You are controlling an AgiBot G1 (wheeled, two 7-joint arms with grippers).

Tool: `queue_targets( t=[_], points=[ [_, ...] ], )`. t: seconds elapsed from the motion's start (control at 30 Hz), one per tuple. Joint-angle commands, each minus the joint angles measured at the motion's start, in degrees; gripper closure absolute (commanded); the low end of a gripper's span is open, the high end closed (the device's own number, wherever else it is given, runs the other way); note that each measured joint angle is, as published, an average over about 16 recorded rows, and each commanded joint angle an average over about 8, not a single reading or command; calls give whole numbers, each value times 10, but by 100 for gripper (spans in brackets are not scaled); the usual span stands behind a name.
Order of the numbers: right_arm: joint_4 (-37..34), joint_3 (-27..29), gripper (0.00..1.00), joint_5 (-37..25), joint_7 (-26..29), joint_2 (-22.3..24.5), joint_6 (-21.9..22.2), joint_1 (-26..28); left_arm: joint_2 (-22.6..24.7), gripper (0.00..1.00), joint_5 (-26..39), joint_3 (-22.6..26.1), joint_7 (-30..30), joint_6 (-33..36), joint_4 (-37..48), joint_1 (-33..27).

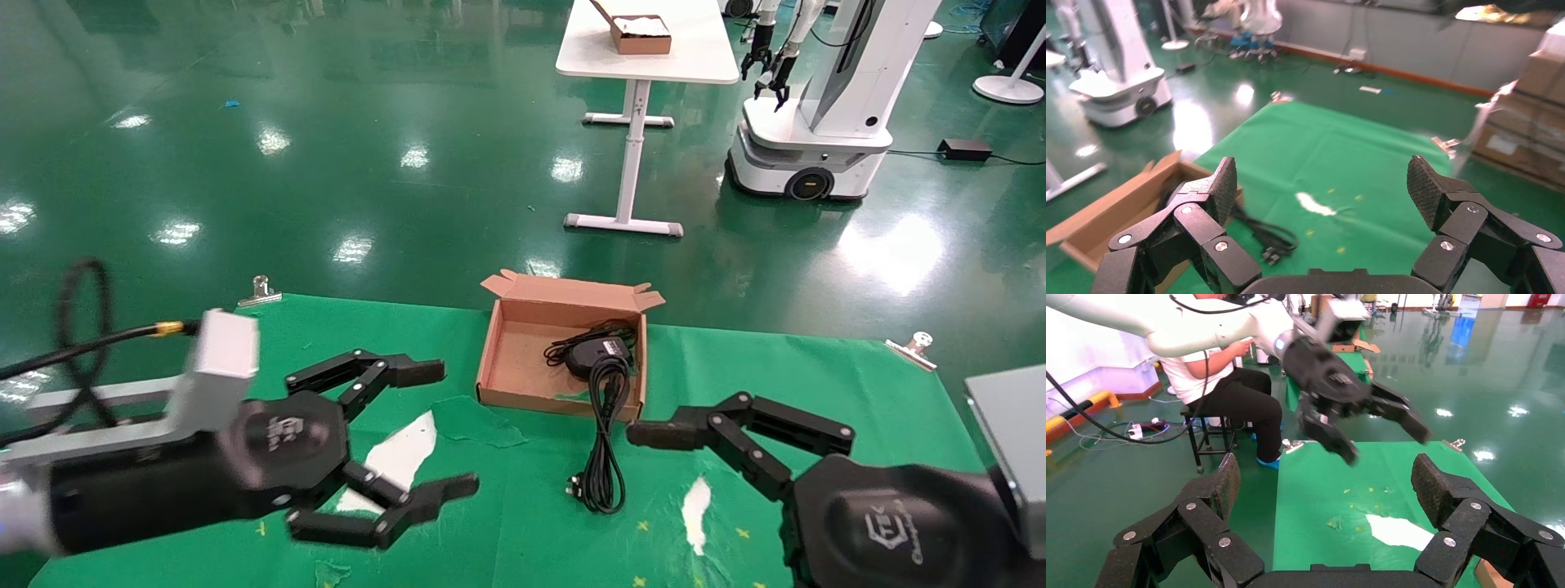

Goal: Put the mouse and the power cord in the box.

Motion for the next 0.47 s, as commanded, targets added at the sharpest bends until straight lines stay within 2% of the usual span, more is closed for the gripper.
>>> queue_targets(
  t=[0.03,0.33,0.47],
  points=[
    [0,0,0,0,0,0,0,0,-11,0,-10,-20,-6,19,-14,12],
    [1,0,0,1,0,1,-1,0,-55,0,-52,-105,-31,97,-73,60],
    [2,0,0,2,0,2,-1,-1,-63,0,-60,-122,-35,111,-84,70]
  ],
)
